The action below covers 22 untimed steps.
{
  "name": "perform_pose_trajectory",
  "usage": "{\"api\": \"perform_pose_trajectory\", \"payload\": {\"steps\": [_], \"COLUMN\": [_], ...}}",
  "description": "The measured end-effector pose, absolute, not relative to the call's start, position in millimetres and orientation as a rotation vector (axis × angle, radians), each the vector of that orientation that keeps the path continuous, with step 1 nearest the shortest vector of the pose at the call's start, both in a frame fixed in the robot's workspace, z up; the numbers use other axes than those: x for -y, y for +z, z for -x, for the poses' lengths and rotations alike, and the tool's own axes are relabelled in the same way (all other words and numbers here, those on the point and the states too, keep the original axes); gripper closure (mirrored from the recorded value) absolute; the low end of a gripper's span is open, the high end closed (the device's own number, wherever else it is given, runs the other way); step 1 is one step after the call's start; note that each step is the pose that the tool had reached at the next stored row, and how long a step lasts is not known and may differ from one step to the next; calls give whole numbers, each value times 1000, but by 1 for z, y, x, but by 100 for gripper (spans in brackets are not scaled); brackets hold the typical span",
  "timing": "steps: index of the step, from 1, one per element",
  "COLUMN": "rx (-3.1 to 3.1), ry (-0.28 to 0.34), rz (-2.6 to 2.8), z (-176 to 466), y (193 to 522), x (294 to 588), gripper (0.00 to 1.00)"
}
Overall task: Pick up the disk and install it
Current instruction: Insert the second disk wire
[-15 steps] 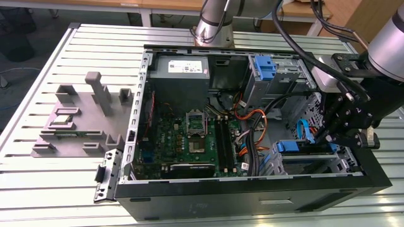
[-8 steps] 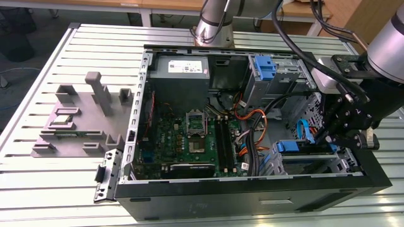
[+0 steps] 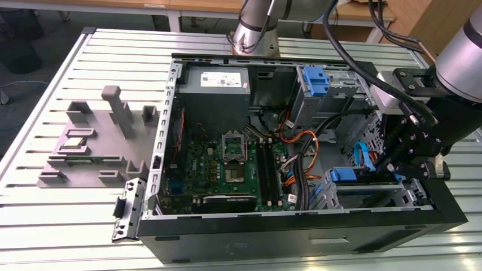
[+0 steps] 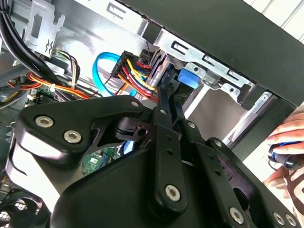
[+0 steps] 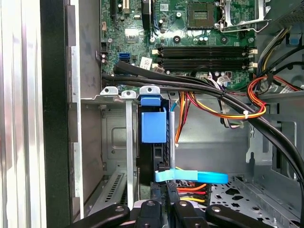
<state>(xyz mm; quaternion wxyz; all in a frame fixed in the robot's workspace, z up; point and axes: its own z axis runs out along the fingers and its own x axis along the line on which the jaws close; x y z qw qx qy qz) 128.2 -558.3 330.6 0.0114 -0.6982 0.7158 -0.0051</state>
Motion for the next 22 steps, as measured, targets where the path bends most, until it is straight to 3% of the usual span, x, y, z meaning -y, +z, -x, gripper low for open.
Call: {"api": "perform_pose_trajectory", "payload": {"steps": [14,17,18,22], "rx": [-2232,-2232,-2232,-2232], "ry": [-16,-15,-15,-16], "rz": [2178,2177,2178,2178], "z": [-128,-128,-128,-128], "y": [328,327,327,328], "x": [558,558,558,558], "gripper": [84,82,76,76]}}
